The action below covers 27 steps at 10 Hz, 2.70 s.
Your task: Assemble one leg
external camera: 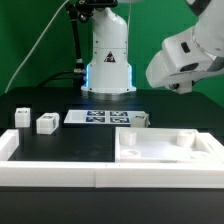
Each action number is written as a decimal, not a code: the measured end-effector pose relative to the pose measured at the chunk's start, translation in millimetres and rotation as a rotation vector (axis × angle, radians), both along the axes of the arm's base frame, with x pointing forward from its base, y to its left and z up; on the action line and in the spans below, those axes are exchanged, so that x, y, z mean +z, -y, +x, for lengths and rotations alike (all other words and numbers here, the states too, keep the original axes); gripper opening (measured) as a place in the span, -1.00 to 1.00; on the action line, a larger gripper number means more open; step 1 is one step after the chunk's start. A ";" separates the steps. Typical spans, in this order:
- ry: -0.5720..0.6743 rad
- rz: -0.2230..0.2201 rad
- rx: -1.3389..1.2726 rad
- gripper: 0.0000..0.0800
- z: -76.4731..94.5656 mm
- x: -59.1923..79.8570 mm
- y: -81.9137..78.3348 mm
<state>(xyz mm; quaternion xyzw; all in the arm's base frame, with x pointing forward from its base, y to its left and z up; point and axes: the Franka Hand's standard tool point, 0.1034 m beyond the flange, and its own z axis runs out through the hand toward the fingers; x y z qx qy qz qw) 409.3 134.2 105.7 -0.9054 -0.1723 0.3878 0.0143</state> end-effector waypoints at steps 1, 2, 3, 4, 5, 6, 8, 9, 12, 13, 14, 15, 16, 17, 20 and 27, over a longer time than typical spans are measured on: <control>0.069 0.010 -0.016 -0.27 13.6 16.1 5.4; 0.164 0.024 -0.033 -0.27 25.4 27.7 9.6; 0.264 0.041 -0.045 -0.27 28.4 24.9 10.3; 0.324 0.049 -0.050 -0.27 27.2 23.8 11.8; 0.427 0.067 -0.058 -0.27 34.0 24.2 12.7; 0.512 0.097 -0.039 -0.27 37.9 23.7 16.5; 0.642 0.155 -0.012 -0.27 67.9 38.1 31.5; 0.713 0.164 -0.010 -0.27 82.3 52.5 32.1; 0.930 0.214 -0.011 -0.27 88.6 48.9 35.8; 1.040 0.249 0.013 -0.27 99.4 49.0 40.2; 1.116 0.258 0.017 -0.27 117.6 48.4 47.1; 1.160 0.259 0.013 -0.27 133.8 47.9 44.8; 1.267 0.245 0.041 -0.27 149.9 51.3 52.0; 1.320 0.228 0.043 -0.27 150.6 48.5 60.6; 1.319 0.227 0.022 -0.27 148.7 44.6 60.6; 1.307 0.288 -0.061 -0.27 193.6 42.5 13.4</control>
Offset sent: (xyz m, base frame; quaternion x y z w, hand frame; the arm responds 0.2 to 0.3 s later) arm 0.0000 0.0000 0.0000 0.0000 0.1593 0.0000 0.9872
